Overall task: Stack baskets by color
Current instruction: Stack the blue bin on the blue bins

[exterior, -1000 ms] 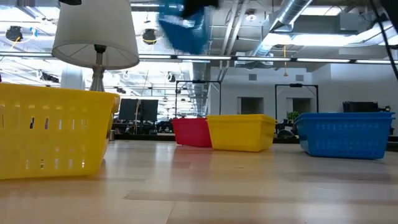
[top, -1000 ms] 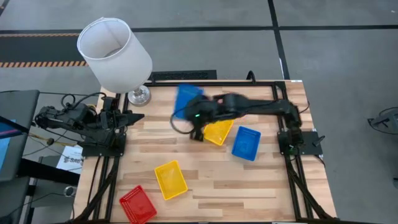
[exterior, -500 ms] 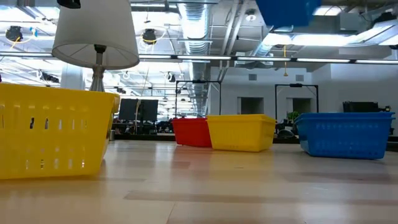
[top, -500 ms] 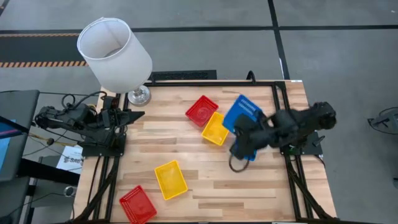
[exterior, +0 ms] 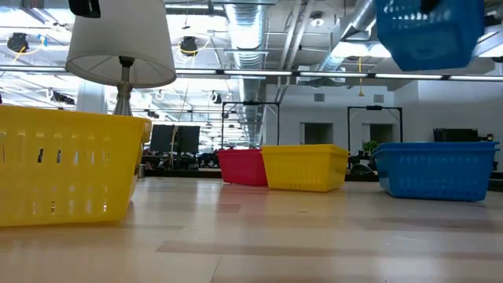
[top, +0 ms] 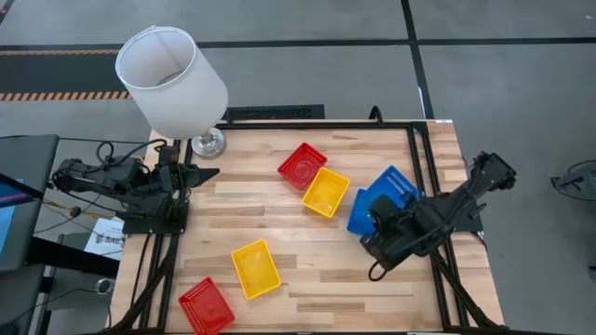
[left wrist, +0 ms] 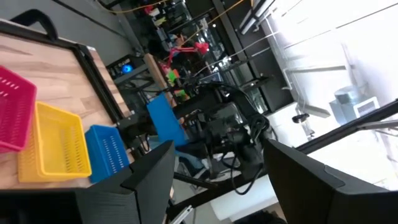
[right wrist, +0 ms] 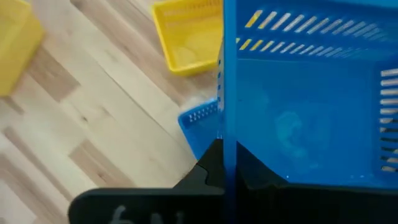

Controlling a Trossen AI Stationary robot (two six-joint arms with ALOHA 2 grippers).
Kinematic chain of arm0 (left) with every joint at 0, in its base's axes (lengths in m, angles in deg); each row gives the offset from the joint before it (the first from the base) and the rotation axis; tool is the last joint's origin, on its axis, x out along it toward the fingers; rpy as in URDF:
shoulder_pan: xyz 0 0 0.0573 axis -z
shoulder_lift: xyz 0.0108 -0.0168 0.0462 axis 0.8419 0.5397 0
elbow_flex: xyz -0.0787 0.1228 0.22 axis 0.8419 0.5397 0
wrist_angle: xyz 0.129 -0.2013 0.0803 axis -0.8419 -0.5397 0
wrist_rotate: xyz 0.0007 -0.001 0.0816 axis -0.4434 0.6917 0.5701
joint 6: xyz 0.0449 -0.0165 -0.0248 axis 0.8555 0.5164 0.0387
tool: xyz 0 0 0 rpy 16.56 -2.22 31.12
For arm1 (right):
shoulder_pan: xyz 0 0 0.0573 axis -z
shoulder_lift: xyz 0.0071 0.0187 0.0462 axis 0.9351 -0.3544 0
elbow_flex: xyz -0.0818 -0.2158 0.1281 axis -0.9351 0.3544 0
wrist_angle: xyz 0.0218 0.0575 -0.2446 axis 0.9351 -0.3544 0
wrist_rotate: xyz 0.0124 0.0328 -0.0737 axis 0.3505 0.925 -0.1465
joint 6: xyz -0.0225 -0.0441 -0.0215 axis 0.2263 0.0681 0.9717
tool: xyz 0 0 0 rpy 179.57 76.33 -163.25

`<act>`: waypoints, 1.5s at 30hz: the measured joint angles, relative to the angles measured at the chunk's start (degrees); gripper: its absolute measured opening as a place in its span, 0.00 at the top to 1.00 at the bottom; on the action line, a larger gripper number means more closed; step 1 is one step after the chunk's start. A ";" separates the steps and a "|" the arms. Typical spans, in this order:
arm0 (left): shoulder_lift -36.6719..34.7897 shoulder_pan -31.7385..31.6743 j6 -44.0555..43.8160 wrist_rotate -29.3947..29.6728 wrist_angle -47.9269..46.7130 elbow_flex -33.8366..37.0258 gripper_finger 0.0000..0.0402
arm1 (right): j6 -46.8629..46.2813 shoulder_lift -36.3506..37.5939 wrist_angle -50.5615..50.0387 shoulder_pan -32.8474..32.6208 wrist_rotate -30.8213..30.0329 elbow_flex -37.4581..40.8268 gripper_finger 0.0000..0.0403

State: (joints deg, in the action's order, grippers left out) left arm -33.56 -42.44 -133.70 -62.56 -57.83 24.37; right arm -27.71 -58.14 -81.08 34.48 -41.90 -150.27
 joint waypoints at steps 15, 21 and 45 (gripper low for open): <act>0.01 0.00 0.01 -0.05 -3.23 0.00 0.42 | 3.32 0.26 11.18 1.58 2.90 12.25 0.99; -0.01 0.00 0.01 -0.05 -3.28 0.00 0.42 | 5.88 0.21 15.14 2.21 4.69 17.37 0.98; -0.01 -0.48 -0.20 0.50 -3.66 0.00 0.42 | 25.55 0.56 18.80 3.02 7.32 20.62 0.97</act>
State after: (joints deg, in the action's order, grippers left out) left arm -33.58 -42.93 -133.90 -62.06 -61.49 24.37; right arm -2.16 -57.58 -62.28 37.49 -34.58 -129.65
